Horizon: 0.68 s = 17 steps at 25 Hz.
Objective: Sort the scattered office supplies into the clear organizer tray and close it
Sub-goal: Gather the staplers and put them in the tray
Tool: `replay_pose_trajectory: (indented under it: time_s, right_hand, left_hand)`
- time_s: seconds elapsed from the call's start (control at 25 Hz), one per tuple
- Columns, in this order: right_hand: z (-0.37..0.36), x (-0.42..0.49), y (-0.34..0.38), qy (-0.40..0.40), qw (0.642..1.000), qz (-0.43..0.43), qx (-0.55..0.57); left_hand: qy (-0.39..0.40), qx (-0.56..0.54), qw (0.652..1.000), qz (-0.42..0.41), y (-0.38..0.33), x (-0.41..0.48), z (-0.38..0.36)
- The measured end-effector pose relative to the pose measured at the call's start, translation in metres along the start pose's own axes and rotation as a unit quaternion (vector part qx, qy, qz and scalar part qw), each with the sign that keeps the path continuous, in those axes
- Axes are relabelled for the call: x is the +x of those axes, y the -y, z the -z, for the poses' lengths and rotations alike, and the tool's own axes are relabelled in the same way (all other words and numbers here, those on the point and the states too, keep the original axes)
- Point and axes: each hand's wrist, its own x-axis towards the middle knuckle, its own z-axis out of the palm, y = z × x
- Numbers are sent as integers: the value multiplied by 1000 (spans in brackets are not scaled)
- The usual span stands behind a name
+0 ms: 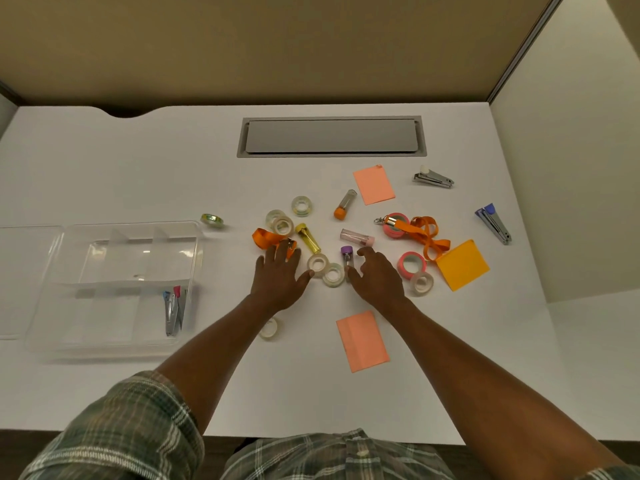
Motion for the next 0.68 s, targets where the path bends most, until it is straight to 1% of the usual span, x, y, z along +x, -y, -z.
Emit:
replay_pose_trajectory:
  time_s: [0.24, 0.32, 0.4, 0.48, 0.52, 0.56, 0.68]
  right_hand:
    - [3, -1, 0, 16, 1000, 8, -10]
    - [5, 0, -1, 3, 1000, 12, -11]
    - [14, 3, -4, -63, 997, 26, -24]
    - [28, 12, -12, -148, 984, 55, -86]
    - [35, 17, -18, -167, 977, 58, -120]
    - [42, 23, -25, -159, 975, 42, -152]
    - [53, 35, -40, -53, 979, -22, -195]
  left_hand:
    - [-22, 2, 999, 23, 27, -21, -10]
    - [-39, -4, 999, 24, 26, -22, -8]
    - [-62, -19, 998, 15, 17, -19, -3]
    - [-81, -30, 996, -5, 0, -14, 3]
    - [-86, -35, 996, -17, -9, -11, 5]
    - [-88, -42, 995, -27, -19, -8, 7]
    - [-74, -65, 994, -45, -49, 0, 11]
